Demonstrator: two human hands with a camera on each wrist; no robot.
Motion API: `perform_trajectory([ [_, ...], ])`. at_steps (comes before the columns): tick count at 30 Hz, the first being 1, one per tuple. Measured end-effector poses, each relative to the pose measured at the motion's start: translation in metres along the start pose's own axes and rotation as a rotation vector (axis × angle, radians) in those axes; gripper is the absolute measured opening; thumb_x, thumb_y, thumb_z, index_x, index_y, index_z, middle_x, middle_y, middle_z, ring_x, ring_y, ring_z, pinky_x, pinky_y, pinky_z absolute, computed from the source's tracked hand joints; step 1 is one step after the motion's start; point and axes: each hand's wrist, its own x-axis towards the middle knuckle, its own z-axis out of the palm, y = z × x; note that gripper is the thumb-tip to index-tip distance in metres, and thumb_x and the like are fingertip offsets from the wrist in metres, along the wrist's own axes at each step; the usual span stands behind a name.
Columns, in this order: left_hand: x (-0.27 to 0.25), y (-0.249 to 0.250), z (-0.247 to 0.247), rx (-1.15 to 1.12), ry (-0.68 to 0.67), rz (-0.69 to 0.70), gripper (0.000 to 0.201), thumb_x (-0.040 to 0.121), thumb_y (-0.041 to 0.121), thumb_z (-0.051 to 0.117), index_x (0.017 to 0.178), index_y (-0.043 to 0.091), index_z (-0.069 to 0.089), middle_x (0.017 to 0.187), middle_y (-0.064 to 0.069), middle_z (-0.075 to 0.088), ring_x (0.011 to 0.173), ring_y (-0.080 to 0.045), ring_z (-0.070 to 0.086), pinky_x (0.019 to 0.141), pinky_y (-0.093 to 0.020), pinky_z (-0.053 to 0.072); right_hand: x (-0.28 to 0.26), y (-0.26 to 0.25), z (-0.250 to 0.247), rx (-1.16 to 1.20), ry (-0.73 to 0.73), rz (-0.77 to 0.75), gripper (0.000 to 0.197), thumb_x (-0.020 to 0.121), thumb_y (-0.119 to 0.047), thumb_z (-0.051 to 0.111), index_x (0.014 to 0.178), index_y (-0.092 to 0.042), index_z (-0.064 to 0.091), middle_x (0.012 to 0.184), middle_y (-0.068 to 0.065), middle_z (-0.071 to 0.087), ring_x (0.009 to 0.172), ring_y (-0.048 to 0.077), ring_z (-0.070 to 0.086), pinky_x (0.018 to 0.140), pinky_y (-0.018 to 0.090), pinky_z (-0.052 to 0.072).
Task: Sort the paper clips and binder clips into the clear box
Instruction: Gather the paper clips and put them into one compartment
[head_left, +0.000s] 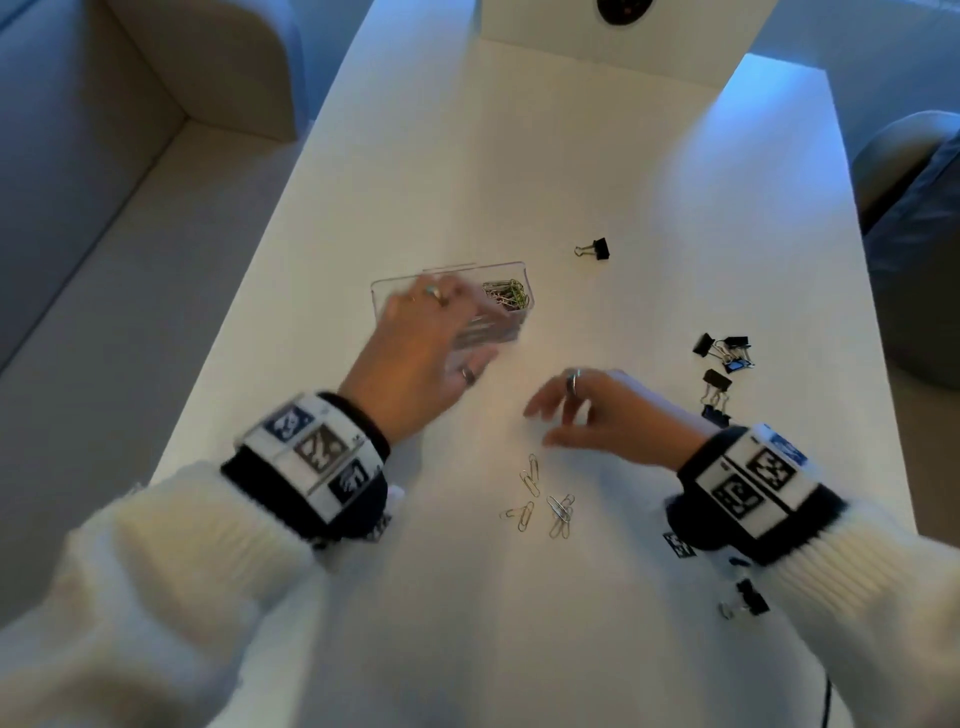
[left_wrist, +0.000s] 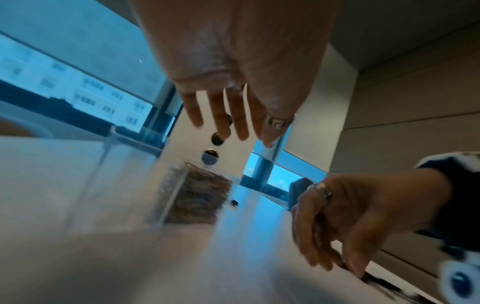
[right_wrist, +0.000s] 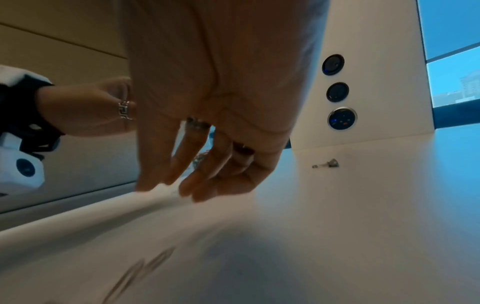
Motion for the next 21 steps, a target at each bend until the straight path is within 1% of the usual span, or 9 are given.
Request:
perform_trajectory([
  [1, -0.010, 0.005, 0.006, -0.041, -0.085, -0.011, 0.033, 0.081, 0.037, 0.057, 0.109, 0.019, 0.060, 0.112, -0.002, 0.056, 0.104, -0.017, 0.046, 0.095, -0.035, 0.036, -0.008, 0.002, 0.007, -0.011, -0.090, 0.029, 0.027, 0.078, -0.028, 0.070, 0.103, -0.028, 0.062, 0.094, -0.008, 0.060, 0.078, 0.002, 0.056, 0.068, 0.007, 0.044],
  [3, -0.029, 0.013, 0.022, -0.045, -0.311, -0.114, 0.034, 0.081, 0.040, 0.061, 0.107, 0.018, 0.058, 0.107, -0.002, 0.055, 0.096, -0.013, 0.047, 0.090, -0.033, 0.043, -0.023, 0.006, 0.023, -0.039, -0.192, 0.080, 0.033, 0.072, -0.035, 0.074, 0.103, -0.030, 0.062, 0.096, -0.009, 0.059, 0.083, 0.007, 0.056, 0.073, 0.015, 0.047],
  [5, -0.044, 0.019, 0.039, 0.042, -0.519, -0.246, 0.044, 0.079, 0.051, 0.060, 0.108, 0.018, 0.054, 0.108, -0.001, 0.054, 0.099, -0.014, 0.050, 0.089, -0.031, 0.044, -0.034, 0.010, 0.037, -0.050, -0.180, 0.131, 0.042, 0.065, -0.041, 0.077, 0.102, -0.029, 0.060, 0.096, -0.009, 0.056, 0.087, 0.011, 0.054, 0.079, 0.023, 0.048],
  [7, -0.052, 0.025, 0.054, 0.108, -0.628, -0.307, 0.052, 0.076, 0.057, 0.061, 0.109, 0.017, 0.051, 0.112, -0.002, 0.052, 0.106, -0.018, 0.050, 0.091, -0.032, 0.044, -0.040, 0.012, 0.047, -0.091, -0.138, 0.147, 0.047, 0.062, -0.043, 0.078, 0.102, -0.027, 0.059, 0.097, -0.010, 0.051, 0.092, 0.010, 0.049, 0.084, 0.025, 0.045],
  [9, -0.056, 0.033, 0.065, 0.160, -0.669, -0.305, 0.057, 0.074, 0.057, 0.063, 0.111, 0.015, 0.049, 0.116, -0.004, 0.049, 0.111, -0.020, 0.047, 0.092, -0.032, 0.042, -0.042, 0.012, 0.056, -0.137, -0.105, 0.123, 0.046, 0.063, -0.042, 0.078, 0.102, -0.024, 0.059, 0.097, -0.011, 0.047, 0.094, 0.007, 0.043, 0.088, 0.025, 0.042],
  [11, -0.057, 0.040, 0.073, 0.193, -0.668, -0.276, 0.059, 0.075, 0.054, 0.064, 0.114, 0.013, 0.048, 0.118, -0.006, 0.048, 0.115, -0.021, 0.044, 0.093, -0.032, 0.040, -0.041, 0.013, 0.060, -0.154, -0.057, 0.102, 0.039, 0.067, -0.038, 0.076, 0.099, -0.020, 0.062, 0.096, -0.011, 0.047, 0.092, 0.005, 0.041, 0.087, 0.022, 0.041],
  [14, -0.057, 0.044, 0.080, 0.178, -0.645, -0.269, 0.044, 0.082, 0.038, 0.064, 0.114, 0.011, 0.050, 0.119, -0.007, 0.049, 0.116, -0.022, 0.044, 0.092, -0.030, 0.040, -0.041, 0.018, 0.060, -0.115, -0.023, 0.089, 0.026, 0.073, -0.030, 0.073, 0.094, -0.017, 0.066, 0.094, -0.007, 0.054, 0.091, 0.007, 0.045, 0.084, 0.019, 0.040],
  [18, -0.056, 0.041, 0.082, 0.122, -0.646, -0.275, 0.020, 0.089, 0.018, 0.057, 0.107, 0.010, 0.060, 0.114, -0.009, 0.057, 0.106, -0.024, 0.052, 0.086, -0.030, 0.042, -0.045, 0.023, 0.058, -0.087, 0.012, 0.037, 0.009, 0.077, -0.022, 0.071, 0.083, -0.017, 0.070, 0.090, 0.000, 0.064, 0.086, 0.010, 0.050, 0.081, 0.022, 0.043],
  [21, -0.055, 0.040, 0.082, 0.086, -0.676, -0.266, 0.018, 0.088, 0.007, 0.054, 0.104, 0.010, 0.062, 0.111, -0.009, 0.061, 0.103, -0.023, 0.056, 0.084, -0.028, 0.042, -0.047, 0.025, 0.057, -0.075, 0.023, 0.020, 0.006, 0.077, -0.021, 0.071, 0.082, -0.017, 0.071, 0.087, 0.000, 0.066, 0.085, 0.011, 0.051, 0.080, 0.021, 0.043],
])
